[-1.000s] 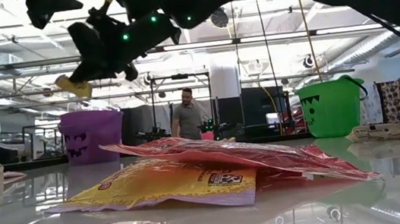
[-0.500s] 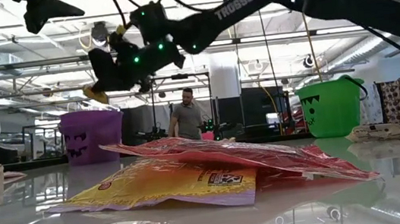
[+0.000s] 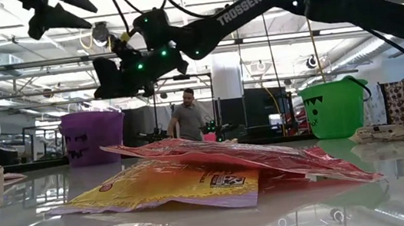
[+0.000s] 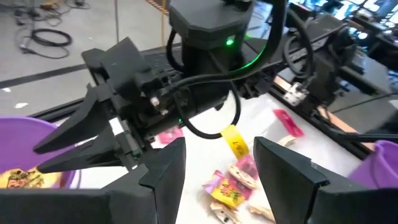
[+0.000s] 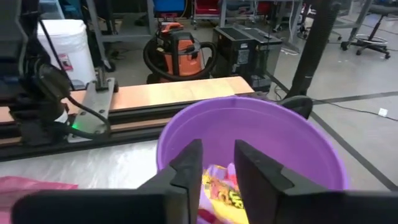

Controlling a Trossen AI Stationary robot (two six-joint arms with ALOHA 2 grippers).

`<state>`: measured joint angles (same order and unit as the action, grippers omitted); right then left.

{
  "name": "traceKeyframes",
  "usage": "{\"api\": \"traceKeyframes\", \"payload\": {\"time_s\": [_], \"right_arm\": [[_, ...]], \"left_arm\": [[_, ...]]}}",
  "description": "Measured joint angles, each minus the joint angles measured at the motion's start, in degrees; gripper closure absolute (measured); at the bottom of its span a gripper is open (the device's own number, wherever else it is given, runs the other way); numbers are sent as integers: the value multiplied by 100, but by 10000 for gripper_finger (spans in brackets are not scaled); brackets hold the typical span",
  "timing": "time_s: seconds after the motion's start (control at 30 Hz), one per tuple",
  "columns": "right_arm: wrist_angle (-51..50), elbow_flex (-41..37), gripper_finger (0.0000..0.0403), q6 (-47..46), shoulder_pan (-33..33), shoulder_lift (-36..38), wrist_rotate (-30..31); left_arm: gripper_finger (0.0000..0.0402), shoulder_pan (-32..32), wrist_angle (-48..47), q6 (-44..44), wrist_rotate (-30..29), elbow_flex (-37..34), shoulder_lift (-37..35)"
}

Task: Sort candy by brand, put in halloween buckets
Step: Put the yellow candy into the top violet bucket

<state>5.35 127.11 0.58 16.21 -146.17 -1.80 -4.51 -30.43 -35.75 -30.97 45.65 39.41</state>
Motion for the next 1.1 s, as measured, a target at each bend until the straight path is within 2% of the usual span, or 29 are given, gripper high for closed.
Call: {"api": "traceKeyframes", "payload": {"time_s": [0.2,0.3,0.4,0.5,0.63,0.73,0.8,0.9,1.1], "right_arm": [[-258,0,280,17,0,144,2],[-924,0,273,34,2,448,-3],[-1986,7,271,35,9,814,-34],[-3221,9,271,401,18,1115,-341],[-5290,9,271,837,-3,1410,-459],[-6883,9,271,920,-2,1498,-877],[-7605,-20,271,1019,-3,1490,-1280],[-7826,-302,270,1054,-55,1447,-1577],[-6744,-1062,270,474,-250,1423,-1648]], "left_arm": [[206,0,118,18,-105,0,121],[206,0,144,175,-108,0,132],[206,0,130,244,-111,0,130],[206,0,137,473,-108,0,130],[206,2,132,701,-106,0,132],[206,2,122,900,-89,0,132],[206,2,124,1087,-75,0,141],[206,4,150,1388,-60,0,174],[206,9,177,1710,239,0,290]]}}
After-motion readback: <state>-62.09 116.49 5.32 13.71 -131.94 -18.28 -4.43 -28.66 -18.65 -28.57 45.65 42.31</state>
